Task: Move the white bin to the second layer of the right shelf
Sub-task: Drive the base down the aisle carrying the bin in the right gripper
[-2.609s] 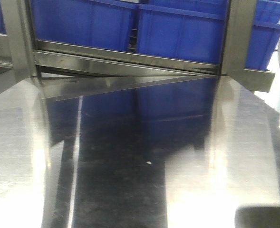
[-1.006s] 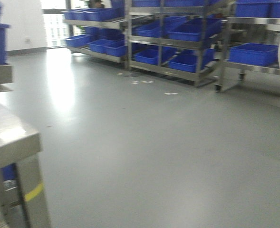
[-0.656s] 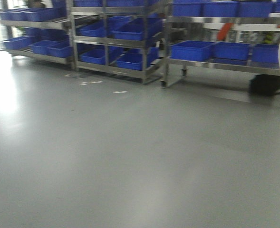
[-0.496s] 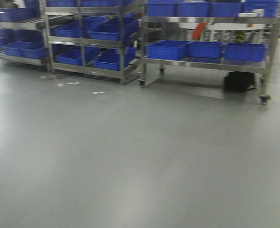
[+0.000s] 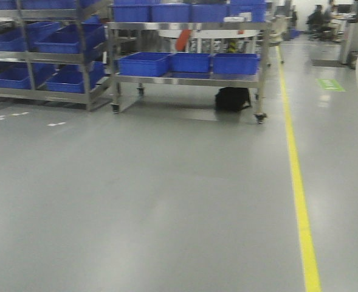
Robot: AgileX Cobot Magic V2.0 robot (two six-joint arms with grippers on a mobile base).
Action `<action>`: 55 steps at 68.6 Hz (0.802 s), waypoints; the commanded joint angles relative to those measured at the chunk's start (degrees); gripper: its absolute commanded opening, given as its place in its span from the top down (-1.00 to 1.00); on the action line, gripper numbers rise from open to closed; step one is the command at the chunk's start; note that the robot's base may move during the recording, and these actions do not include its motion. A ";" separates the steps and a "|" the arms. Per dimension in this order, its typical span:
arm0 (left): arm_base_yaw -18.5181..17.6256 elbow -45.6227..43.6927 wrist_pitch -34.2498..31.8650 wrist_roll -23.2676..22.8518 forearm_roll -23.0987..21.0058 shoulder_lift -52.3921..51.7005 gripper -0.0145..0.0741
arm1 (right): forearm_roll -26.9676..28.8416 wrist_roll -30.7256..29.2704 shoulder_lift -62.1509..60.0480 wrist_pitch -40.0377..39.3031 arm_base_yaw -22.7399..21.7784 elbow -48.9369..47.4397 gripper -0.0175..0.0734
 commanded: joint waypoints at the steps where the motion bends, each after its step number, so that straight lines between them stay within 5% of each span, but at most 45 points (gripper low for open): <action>1: -0.18 2.11 -5.02 -0.30 0.00 -0.79 0.48 | 0.48 -0.33 0.05 -5.57 -0.30 -1.72 0.48; 55: -0.18 2.11 -5.02 -0.30 0.00 -0.79 0.48 | 0.48 -0.33 0.05 -5.57 -0.30 -1.72 0.48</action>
